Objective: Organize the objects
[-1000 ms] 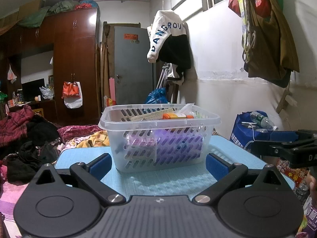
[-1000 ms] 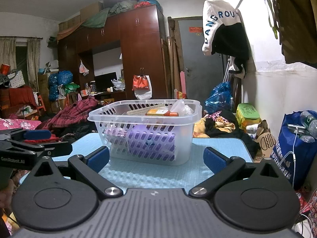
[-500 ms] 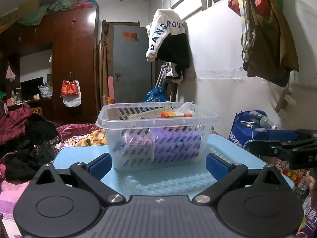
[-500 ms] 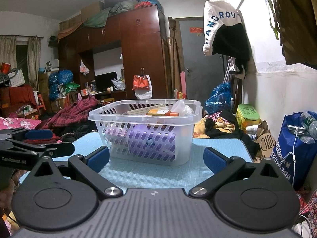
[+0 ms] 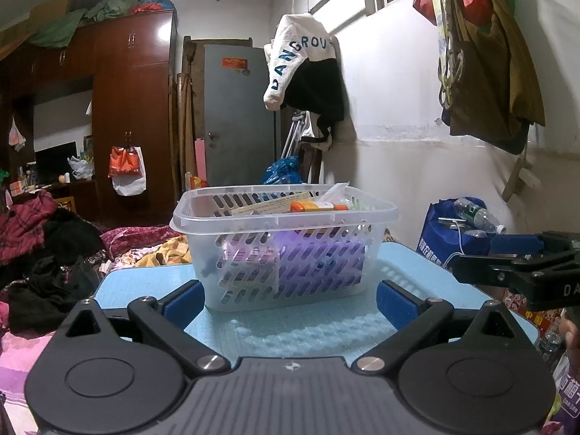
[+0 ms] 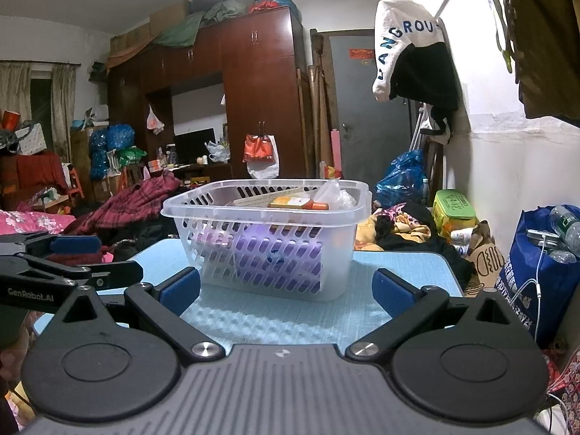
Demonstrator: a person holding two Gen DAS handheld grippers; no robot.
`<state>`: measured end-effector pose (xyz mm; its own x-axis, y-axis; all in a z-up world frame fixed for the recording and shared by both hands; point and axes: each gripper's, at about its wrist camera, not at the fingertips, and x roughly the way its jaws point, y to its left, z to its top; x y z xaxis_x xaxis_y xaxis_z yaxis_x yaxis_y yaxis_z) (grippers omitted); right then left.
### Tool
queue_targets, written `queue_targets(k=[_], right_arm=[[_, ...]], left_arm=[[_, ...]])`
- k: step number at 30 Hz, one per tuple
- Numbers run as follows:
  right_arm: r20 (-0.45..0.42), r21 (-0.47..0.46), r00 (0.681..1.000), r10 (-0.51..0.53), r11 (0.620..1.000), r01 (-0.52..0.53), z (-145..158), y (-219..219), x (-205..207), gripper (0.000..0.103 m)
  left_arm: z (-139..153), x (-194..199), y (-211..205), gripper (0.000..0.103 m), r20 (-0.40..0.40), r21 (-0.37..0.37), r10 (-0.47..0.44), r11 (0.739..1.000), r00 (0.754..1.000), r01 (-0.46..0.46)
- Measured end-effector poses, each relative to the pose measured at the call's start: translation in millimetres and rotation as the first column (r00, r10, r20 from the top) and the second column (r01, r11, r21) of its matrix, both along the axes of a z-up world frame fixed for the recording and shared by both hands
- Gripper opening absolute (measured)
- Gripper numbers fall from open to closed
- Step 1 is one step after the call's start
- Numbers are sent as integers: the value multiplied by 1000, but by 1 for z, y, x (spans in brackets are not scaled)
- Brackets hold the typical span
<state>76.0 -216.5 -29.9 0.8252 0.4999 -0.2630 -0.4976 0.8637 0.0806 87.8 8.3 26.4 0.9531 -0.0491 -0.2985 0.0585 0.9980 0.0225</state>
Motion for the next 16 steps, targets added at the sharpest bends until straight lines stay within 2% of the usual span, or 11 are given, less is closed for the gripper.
queue_targets(k=[11,16], right_arm=[[0,-1,1000,0,1000,0,0,0,0,103],[-2,-5,1000,2,1000,-2,-1,2,1,103]], left_arm=[[1,1,-1,102,7,7,16,1000,1000,-16],[4,1,1,101,28,-15,42,999,999,-42]])
